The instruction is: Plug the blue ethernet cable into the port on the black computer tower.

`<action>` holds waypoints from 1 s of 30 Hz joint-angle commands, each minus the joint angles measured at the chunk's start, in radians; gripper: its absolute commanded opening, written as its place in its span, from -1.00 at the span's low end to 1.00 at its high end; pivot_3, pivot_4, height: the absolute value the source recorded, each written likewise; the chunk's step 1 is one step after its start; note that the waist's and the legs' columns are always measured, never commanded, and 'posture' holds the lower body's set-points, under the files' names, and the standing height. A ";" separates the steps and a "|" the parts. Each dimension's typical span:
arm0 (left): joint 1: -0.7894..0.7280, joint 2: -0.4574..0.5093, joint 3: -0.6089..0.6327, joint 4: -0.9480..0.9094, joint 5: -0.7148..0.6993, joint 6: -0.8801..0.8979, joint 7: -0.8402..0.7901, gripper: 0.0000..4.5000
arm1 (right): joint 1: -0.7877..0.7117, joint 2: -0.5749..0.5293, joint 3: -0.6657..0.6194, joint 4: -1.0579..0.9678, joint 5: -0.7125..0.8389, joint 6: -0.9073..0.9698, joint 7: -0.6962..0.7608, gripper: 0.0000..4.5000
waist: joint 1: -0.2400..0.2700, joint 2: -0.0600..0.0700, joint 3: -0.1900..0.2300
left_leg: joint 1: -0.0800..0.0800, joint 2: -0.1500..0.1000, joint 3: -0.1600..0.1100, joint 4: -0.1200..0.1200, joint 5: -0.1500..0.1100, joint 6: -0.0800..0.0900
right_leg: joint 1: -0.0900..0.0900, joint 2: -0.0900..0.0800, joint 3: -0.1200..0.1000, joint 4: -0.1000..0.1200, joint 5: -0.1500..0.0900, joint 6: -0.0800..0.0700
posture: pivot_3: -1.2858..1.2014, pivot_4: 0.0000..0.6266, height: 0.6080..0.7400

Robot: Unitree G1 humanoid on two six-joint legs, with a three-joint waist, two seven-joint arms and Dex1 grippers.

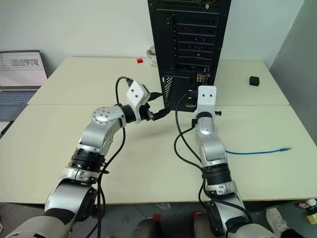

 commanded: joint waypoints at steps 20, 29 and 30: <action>-0.018 0.000 0.018 -0.021 0.007 -0.026 0.001 0.67 | -0.064 0.000 -0.027 0.028 0.033 -0.039 0.006 -1.00 | -0.001 0.000 0.000 | 0.000 0.000 0.000 0.000 0.000 0.000 | 0.000 0.000 0.000 0.000 0.000 0.000 | 0.03 -0.52 1.00; -0.018 -0.002 0.020 -0.017 0.010 -0.031 0.002 0.67 | -0.079 -0.004 -0.032 0.046 0.033 -0.050 0.007 -1.00 | -0.002 0.000 0.000 | 0.000 0.000 0.000 0.000 0.000 0.000 | 0.000 0.000 0.000 0.000 0.000 0.000 | 0.03 -0.52 1.00; -0.018 -0.003 0.020 -0.017 0.010 -0.031 0.002 0.67 | -0.080 -0.005 -0.033 0.049 0.033 -0.051 0.007 -1.00 | -0.002 0.000 0.000 | 0.000 0.000 0.000 0.000 0.000 0.000 | 0.000 0.000 0.000 0.000 0.000 0.000 | 0.03 -0.52 1.00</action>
